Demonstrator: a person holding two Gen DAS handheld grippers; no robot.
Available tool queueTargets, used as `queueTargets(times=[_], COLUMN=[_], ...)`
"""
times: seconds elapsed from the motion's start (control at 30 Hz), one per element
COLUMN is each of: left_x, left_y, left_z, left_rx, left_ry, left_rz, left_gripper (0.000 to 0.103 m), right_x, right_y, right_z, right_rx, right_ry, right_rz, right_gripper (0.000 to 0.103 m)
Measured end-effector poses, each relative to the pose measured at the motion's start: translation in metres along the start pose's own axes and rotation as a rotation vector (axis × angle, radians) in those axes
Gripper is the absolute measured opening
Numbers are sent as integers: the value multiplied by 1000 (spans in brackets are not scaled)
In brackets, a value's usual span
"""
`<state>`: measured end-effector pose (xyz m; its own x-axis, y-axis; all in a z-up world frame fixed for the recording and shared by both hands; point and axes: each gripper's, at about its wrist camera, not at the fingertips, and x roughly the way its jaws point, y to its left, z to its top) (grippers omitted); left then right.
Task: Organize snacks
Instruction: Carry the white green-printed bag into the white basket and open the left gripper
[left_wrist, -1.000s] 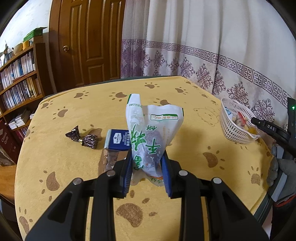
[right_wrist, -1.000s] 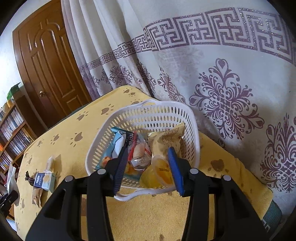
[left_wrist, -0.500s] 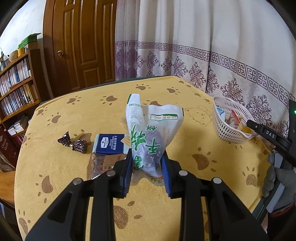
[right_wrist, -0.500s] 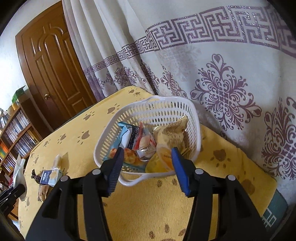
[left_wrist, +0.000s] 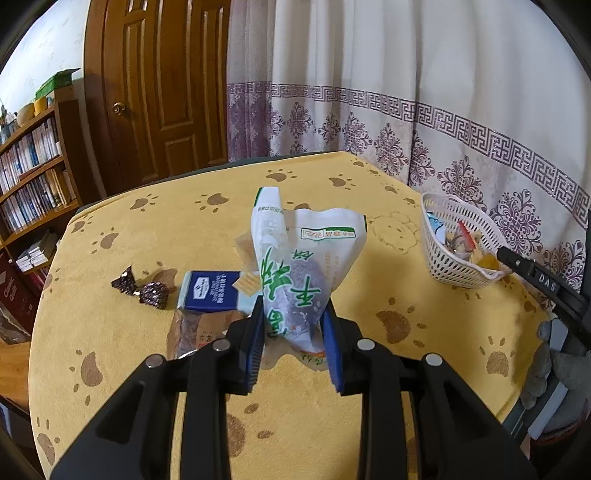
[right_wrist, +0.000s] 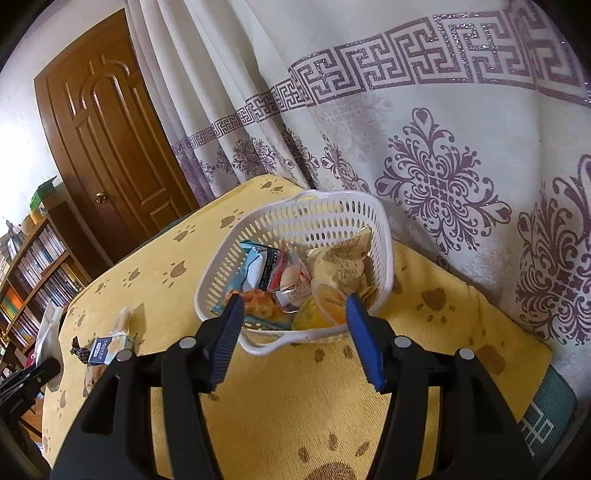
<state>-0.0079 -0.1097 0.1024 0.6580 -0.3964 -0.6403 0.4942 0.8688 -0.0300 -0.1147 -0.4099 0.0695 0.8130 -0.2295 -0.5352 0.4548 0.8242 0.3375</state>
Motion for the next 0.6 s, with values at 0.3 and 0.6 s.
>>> queueTargets(times=[0.3, 0.6], left_x=[17, 50], left_y=[-44, -111], left_z=[28, 64], left_rx=[61, 136], left_ry=[-14, -16], left_rz=[-93, -231], left_gripper=[29, 29], right_x=[-3, 4], right_y=[3, -5], right_z=[-9, -18], right_rx=[-24, -21], right_ry=[18, 68], right_rz=[-6, -19], right_gripper=[68, 68])
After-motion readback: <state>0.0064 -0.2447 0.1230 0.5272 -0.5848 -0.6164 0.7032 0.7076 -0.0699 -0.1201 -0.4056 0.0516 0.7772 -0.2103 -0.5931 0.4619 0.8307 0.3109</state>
